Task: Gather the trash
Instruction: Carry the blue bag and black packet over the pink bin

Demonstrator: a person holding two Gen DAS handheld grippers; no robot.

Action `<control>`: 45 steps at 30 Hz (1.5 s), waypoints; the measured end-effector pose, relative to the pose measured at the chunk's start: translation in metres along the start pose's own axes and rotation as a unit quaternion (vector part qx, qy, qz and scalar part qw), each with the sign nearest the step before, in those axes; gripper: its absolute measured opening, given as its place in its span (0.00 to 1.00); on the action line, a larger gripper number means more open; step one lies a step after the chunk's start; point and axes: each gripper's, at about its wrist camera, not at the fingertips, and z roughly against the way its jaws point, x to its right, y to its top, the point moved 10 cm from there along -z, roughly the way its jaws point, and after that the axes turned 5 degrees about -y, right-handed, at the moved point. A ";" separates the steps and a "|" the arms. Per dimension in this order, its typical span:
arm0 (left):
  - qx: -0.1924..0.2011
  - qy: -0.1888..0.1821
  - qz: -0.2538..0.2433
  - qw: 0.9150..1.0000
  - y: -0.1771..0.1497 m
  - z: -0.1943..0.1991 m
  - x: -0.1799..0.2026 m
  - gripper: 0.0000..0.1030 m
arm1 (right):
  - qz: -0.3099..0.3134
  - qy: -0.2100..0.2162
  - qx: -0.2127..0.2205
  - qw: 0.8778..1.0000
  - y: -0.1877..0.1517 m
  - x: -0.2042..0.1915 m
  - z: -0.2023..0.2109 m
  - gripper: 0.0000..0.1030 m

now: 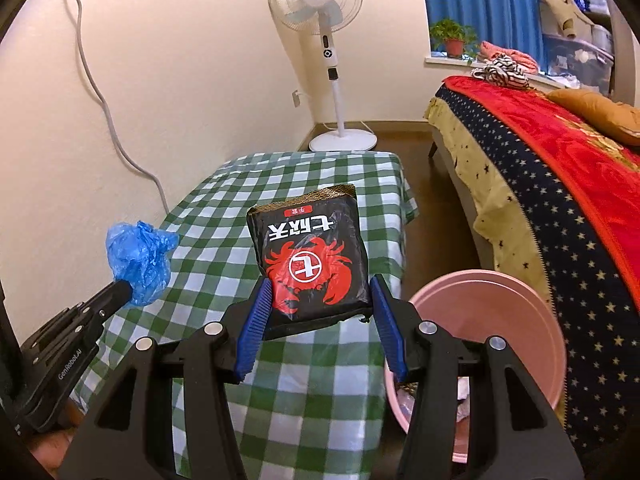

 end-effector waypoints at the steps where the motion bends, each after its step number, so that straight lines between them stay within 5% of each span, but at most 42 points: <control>1: 0.001 -0.001 -0.002 1.000 -0.001 0.001 0.001 0.01 | 0.001 -0.002 0.001 1.000 -0.002 0.003 0.004 0.49; 21: 0.012 -0.028 -0.030 0.999 -0.015 0.011 0.033 0.01 | -0.030 -0.037 0.027 0.999 -0.018 0.061 0.055 0.49; 45: -0.004 -0.087 -0.074 0.993 -0.032 -0.026 0.100 0.01 | -0.099 -0.122 0.034 0.987 -0.027 0.155 0.043 0.50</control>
